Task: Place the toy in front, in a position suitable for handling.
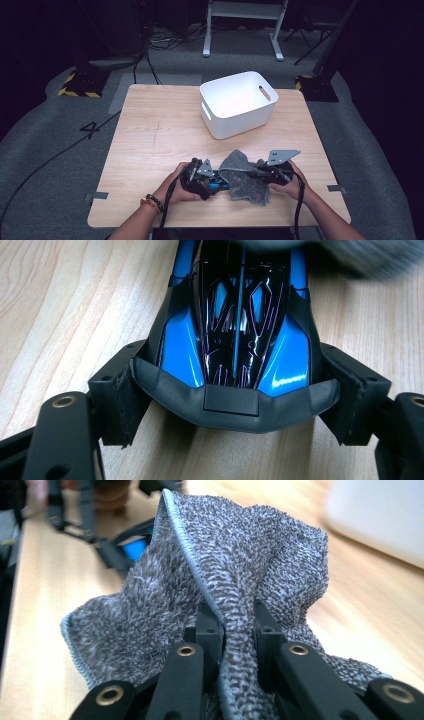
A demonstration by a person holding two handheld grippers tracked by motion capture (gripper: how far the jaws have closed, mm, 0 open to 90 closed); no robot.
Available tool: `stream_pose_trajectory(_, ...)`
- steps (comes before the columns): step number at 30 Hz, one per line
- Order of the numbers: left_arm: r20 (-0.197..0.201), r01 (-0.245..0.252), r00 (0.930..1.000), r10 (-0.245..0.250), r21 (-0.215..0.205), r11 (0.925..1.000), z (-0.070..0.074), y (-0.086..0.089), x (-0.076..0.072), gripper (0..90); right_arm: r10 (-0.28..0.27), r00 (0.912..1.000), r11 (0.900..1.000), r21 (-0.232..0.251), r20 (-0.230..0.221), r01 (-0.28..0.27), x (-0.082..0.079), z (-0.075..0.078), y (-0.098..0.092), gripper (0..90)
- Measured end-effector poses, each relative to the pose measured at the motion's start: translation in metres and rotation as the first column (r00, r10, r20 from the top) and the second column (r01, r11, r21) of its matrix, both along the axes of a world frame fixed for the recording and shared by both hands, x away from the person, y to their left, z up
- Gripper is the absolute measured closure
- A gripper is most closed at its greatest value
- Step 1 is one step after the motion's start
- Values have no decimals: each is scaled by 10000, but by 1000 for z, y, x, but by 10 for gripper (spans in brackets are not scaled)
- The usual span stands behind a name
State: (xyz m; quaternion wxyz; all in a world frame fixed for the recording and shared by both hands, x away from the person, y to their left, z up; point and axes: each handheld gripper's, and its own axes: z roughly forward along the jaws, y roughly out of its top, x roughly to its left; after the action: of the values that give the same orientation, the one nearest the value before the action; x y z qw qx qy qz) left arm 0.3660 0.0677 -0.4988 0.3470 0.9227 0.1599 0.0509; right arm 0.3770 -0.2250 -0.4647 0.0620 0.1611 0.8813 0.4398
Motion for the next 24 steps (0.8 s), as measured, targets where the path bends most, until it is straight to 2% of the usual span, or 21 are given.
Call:
stream_pose_trajectory(1,-4,15,10000,-15,-14,10000,0,0,0,237,140,9999,9998,-105,27,-139,-2,-1,5,793)
stream_pose_trajectory(3,16,36,10000,-36,-51,10000,-1,0,0,238,282,9995,9972,-692,155,-270,-6,-7,15,791)
stream_pose_trajectory(6,33,90,10000,-90,-76,9999,-1,1,0,238,242,9996,9968,-769,136,-231,-5,-10,14,791)
stream_pose_trajectory(8,54,122,9999,-121,-105,9999,-1,2,1,239,-30,9995,9939,-1105,306,63,0,-12,8,791)
stream_pose_trajectory(9,54,122,9999,-121,-105,9999,-1,2,1,239,-30,9995,9939,-1105,306,63,0,-12,8,791)
stream_pose_trajectory(11,54,120,9999,-119,-151,9998,-2,2,1,238,-343,9994,9947,-969,4,342,5,-17,-1,791)
stream_pose_trajectory(13,75,134,9999,-133,-141,9998,-2,3,1,238,-414,9991,9940,-1010,19,414,6,-18,-3,791)
stream_pose_trajectory(14,57,93,9999,-92,-171,9998,-2,3,1,237,-453,9990,9927,-1116,65,457,6,-18,-5,791)
stream_pose_trajectory(15,70,50,10000,-49,-166,9999,-2,4,1,234,-598,9979,9868,-1492,238,627,8,-20,-8,791)
stream_pose_trajectory(16,70,50,10000,-49,-166,9999,-2,4,1,231,-598,9979,9868,-1492,238,627,8,-20,-8,791)
stream_pose_trajectory(18,59,-117,9999,117,-135,9998,-2,5,-1,226,-766,9966,9789,-1879,288,807,10,-25,-11,791)
stream_pose_trajectory(19,22,-397,9992,397,-98,9992,-1,5,-4,218,-868,9961,9820,-1673,134,878,11,-27,-15,791)
stream_pose_trajectory(22,47,-533,9986,533,-23,9986,-1,8,-7,212,-855,9958,9779,-1887,325,901,10,-26,-14,791)
stream_pose_trajectory(23,-5,-728,9973,728,11,9973,-1,13,-6,192,-862,9957,9769,-1932,348,913,10,-26,-13,791)
stream_pose_trajectory(24,-45,-694,9976,694,9,9976,-1,15,-6,175,-880,9952,9768,-1922,435,947,10,-25,-13,791)
